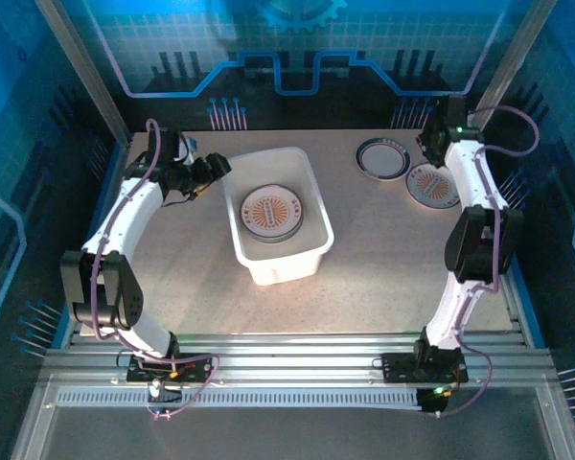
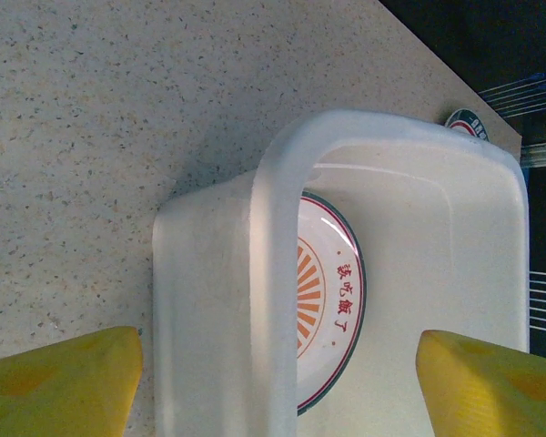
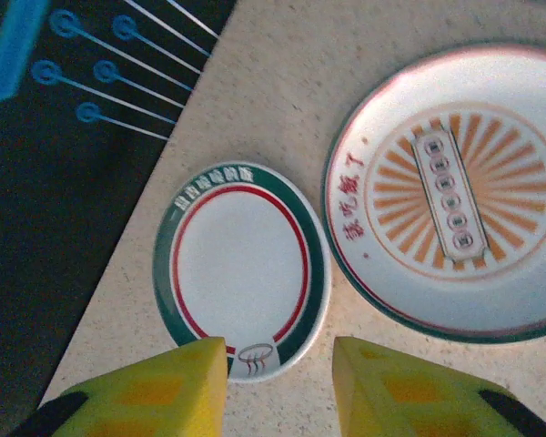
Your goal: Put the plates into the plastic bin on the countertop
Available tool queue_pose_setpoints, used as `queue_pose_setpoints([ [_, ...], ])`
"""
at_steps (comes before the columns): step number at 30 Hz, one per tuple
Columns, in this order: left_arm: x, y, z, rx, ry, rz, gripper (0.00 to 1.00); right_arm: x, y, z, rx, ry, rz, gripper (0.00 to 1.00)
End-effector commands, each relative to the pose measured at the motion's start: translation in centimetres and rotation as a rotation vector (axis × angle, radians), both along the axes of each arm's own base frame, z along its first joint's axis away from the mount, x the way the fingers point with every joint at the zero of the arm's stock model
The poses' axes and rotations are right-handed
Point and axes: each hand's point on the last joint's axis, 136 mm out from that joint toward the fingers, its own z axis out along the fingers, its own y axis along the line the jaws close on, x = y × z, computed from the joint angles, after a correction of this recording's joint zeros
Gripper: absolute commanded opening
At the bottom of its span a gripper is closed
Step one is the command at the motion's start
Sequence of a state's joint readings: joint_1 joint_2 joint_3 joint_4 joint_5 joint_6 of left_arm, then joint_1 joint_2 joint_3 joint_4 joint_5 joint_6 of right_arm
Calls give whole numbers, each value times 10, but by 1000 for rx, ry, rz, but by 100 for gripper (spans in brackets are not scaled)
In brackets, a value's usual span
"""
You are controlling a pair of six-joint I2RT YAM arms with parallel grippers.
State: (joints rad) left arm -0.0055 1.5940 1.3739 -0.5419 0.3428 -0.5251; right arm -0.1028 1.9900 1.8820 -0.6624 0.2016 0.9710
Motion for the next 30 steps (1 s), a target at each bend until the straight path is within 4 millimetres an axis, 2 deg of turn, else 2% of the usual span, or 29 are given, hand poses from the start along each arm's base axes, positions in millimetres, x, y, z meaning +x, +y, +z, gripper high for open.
queue_pose_setpoints([
  [1,-3,-2,17,-33,-43,-14,80,-29,-10,-71,-36,318,105,37],
  [3,-5,-3,19,-38,-51,-15,80,-28,-11,-84,-24,353,109,37],
  [9,-10,-3,26,-43,-71,-15,80,-25,-8,-105,-21,395,131,34],
  [18,-22,-4,32,-60,-90,-5,80,-32,-10,-134,-82,510,167,29],
  [22,-27,-5,34,-63,-97,-1,80,-28,-8,-126,-128,519,205,30],
  [24,-30,-6,35,-65,-100,-3,80,-30,-10,-136,-123,565,213,32],
  [30,-37,-8,38,-66,-106,-6,80,-28,-20,-138,-195,631,247,37],
])
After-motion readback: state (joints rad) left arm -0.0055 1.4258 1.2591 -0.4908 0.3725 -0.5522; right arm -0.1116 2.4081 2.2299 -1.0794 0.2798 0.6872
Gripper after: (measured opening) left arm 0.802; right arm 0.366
